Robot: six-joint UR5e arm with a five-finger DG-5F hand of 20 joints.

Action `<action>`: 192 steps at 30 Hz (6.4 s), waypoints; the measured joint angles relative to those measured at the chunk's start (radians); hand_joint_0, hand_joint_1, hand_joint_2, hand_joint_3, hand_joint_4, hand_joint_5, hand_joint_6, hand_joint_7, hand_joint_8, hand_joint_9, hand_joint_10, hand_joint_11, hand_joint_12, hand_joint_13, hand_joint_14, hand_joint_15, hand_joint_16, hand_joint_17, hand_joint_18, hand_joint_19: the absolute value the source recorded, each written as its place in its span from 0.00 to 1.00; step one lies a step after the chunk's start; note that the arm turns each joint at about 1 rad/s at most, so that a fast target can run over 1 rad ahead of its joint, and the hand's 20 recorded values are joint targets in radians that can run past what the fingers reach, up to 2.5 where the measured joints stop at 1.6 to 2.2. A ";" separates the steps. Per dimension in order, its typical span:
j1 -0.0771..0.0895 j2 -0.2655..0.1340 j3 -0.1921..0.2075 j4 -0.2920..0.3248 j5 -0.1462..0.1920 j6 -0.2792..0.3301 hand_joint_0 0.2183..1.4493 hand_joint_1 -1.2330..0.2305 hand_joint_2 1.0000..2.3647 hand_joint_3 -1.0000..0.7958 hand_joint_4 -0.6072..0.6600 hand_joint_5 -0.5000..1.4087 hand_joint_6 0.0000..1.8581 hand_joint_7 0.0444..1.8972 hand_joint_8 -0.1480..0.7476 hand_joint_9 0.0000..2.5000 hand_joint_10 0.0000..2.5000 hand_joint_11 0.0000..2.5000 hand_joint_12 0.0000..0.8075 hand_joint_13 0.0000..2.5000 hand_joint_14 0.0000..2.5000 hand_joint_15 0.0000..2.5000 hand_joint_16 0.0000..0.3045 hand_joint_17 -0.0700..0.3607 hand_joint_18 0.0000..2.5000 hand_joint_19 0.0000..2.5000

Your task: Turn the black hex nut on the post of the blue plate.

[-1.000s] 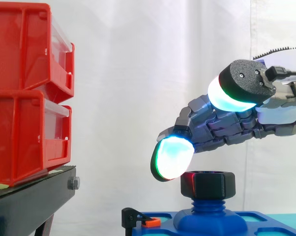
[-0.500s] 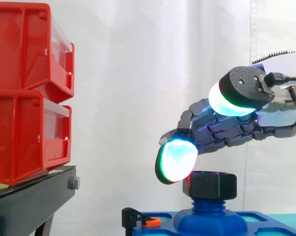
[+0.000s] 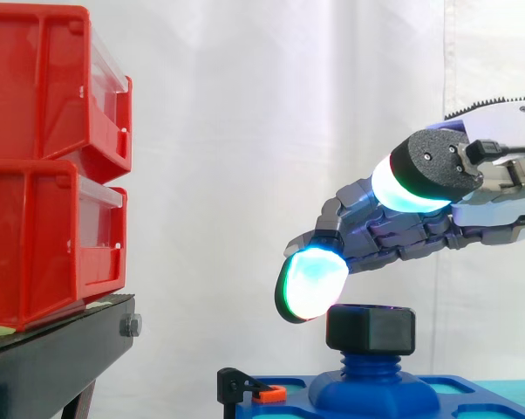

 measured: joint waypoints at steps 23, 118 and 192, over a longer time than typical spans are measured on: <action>-0.059 0.000 0.000 0.028 -0.081 -0.019 0.19 0.70 0.00 0.28 0.69 0.15 0.27 0.47 0.41 0.00 0.00 0.00 0.46 0.00 0.00 0.00 0.17 0.44 0.00 0.03; -0.074 0.094 0.001 -0.211 -0.214 -0.117 0.20 0.70 0.00 0.28 0.70 0.16 0.27 0.50 0.42 0.00 0.00 0.00 0.45 0.00 0.00 0.00 0.17 0.43 0.00 0.03; -0.042 -0.032 0.079 -0.069 -0.155 -0.094 0.21 0.70 0.00 0.28 0.68 0.16 0.27 0.47 0.42 0.00 0.00 0.00 0.45 0.00 0.00 0.00 0.17 0.43 0.00 0.04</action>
